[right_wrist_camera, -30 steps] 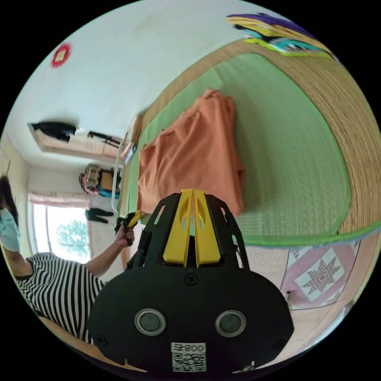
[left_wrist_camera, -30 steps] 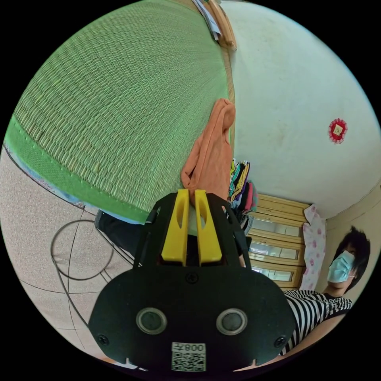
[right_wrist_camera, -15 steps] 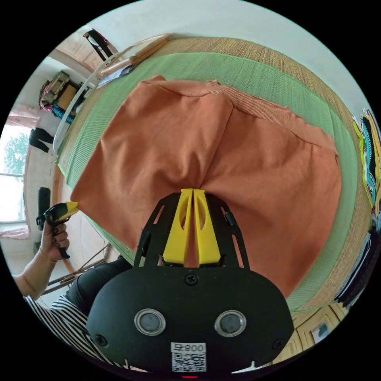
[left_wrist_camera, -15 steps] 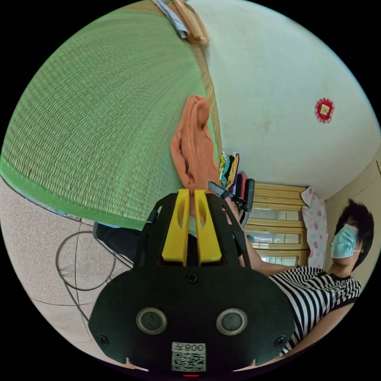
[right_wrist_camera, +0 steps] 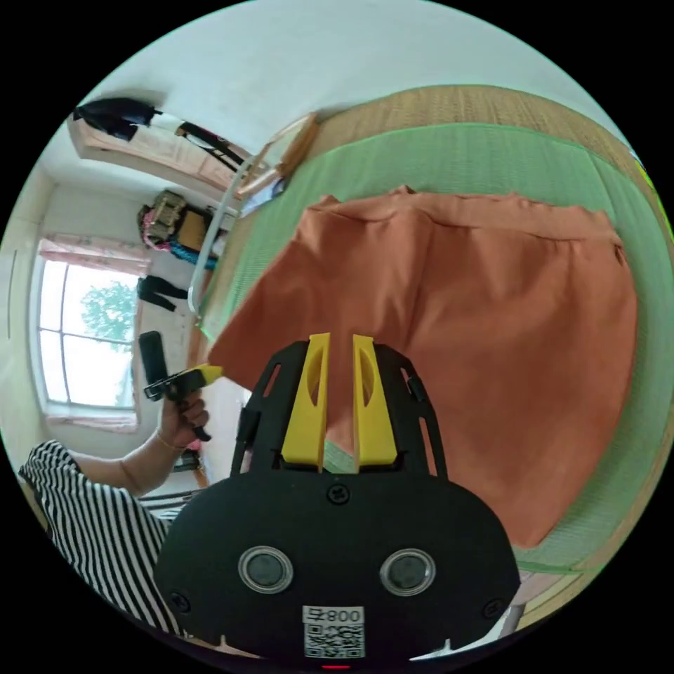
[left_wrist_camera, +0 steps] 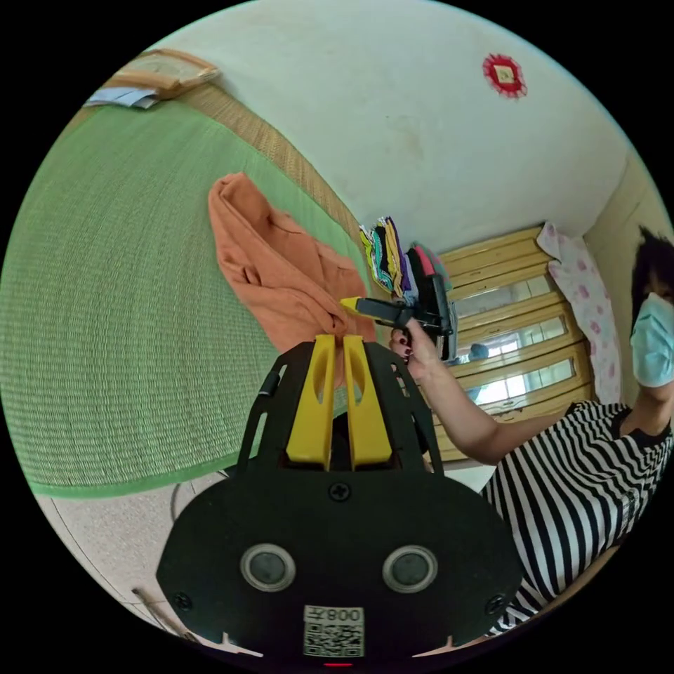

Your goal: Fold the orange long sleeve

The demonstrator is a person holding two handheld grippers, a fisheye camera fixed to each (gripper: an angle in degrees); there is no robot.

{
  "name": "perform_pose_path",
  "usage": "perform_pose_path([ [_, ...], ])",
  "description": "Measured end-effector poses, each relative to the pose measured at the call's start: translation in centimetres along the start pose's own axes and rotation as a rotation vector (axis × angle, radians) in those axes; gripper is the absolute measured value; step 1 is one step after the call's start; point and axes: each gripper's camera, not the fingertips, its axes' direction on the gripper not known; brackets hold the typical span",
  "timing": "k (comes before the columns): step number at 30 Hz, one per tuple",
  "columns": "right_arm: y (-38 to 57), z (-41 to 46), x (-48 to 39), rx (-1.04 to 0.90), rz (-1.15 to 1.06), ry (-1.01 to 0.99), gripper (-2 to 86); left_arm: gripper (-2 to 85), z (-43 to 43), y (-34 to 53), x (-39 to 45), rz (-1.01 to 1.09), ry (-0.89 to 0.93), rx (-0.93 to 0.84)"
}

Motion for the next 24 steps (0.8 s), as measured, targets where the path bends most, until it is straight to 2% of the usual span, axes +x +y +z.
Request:
perform_pose_path([
  [2,-1.6,-0.5,-4.4,-0.01,-0.085,-0.084,8.3,2.1,-0.1,-0.5,1.9,0.044,-0.028,-0.021],
  [6,-5.5,1.3,-12.0,-0.079,-0.224,-0.092,10.2,2.1,-0.4,-1.1,4.7,0.088,-0.066,-0.042],
  [11,-10.9,7.5,-19.8,-0.292,-0.343,0.012,11.4,2.1,-0.9,-2.1,9.9,0.17,-0.134,-0.069],
  [16,-12.4,11.5,-22.5,-0.406,-0.363,0.144,10.8,2.1,-1.3,-3.0,14.6,0.239,-0.2,-0.095],
  [21,-12.2,13.9,-23.6,-0.443,-0.387,0.218,6.0,1.9,-2.0,-3.7,19.1,0.309,-0.283,-0.143],
  [24,-11.5,14.4,-23.8,-0.419,-0.396,0.261,3.9,1.8,-5.0,-3.5,20.6,0.31,-0.212,-0.103],
])
